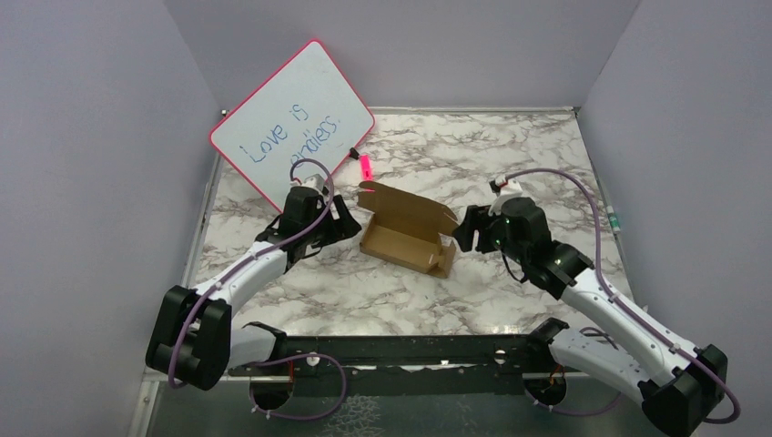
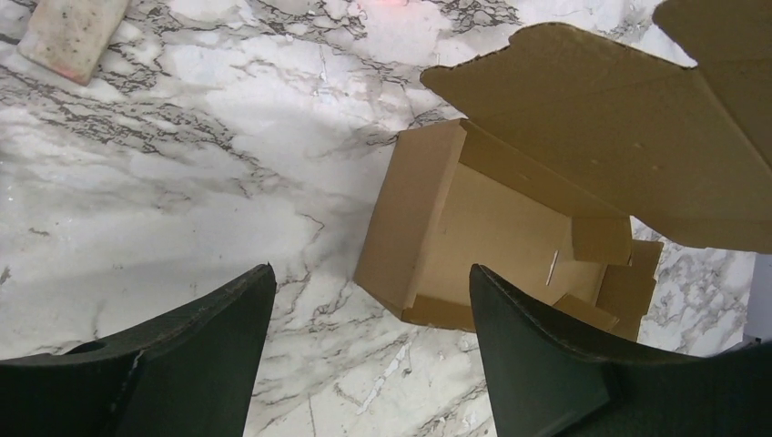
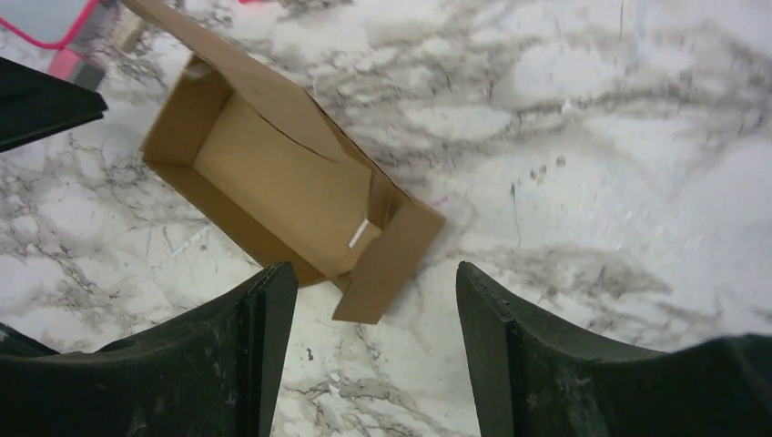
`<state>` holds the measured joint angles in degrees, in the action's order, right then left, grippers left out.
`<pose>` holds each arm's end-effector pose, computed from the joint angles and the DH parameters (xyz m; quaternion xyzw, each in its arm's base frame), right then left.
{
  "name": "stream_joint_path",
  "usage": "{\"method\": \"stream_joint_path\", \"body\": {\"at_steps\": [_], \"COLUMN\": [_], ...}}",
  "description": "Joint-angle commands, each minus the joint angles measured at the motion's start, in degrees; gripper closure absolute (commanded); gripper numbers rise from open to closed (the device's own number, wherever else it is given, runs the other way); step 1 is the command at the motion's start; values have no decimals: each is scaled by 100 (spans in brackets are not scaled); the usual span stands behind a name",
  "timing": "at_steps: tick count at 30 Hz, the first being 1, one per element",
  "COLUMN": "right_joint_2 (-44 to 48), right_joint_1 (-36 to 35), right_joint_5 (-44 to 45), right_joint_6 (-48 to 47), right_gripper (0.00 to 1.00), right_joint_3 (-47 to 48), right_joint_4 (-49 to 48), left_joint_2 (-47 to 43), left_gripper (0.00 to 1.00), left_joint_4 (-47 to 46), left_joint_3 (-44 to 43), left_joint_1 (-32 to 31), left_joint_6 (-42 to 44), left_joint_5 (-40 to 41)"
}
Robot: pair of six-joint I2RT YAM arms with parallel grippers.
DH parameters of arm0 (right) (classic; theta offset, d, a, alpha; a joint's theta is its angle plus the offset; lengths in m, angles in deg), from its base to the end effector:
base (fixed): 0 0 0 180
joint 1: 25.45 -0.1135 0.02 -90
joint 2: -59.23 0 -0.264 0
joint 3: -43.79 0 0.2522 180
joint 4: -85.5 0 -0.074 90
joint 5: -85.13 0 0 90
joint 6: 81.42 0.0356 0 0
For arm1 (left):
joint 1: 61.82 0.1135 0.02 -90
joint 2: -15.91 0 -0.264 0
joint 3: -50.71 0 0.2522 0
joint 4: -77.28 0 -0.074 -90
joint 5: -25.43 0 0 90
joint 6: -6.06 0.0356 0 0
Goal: Fold the paper box
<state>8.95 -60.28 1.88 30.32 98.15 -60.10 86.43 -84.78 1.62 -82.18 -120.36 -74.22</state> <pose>0.1643 0.1092 0.2793 -0.0696 0.8636 0.1904 0.4616 0.2333 -0.0929 0.2010 -0.0902 0.8970 -0.2695 0.3387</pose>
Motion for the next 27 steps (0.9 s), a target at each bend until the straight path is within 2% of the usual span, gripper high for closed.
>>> {"method": "stream_joint_path", "body": {"at_steps": [1, 4, 10, 17, 27], "right_joint_2": [389, 652, 669, -40, -1333], "right_joint_1": [121, 164, 335, 436, 643], "right_joint_5": [167, 191, 116, -433, -1339], "right_joint_6": [1607, 2134, 2475, 2964, 3272], "right_gripper": [31, 34, 48, 48, 47], "right_joint_3": [-1031, -1635, -2490, -3289, -3948], "right_joint_4": [-915, -1359, -2240, -3935, -6636], "left_joint_2": [378, 657, 1051, 1244, 1439], "left_gripper": [23, 28, 33, 36, 40], "left_joint_4": [-529, -659, -864, -920, -939], "left_joint_3": [-255, -330, -388, -361, -334], "left_joint_1": [-24, -51, -168, -217, -284], "left_joint_6": [-58, -58, -58, -32, -5], "left_joint_5": [-191, -273, -325, -302, -304]}}
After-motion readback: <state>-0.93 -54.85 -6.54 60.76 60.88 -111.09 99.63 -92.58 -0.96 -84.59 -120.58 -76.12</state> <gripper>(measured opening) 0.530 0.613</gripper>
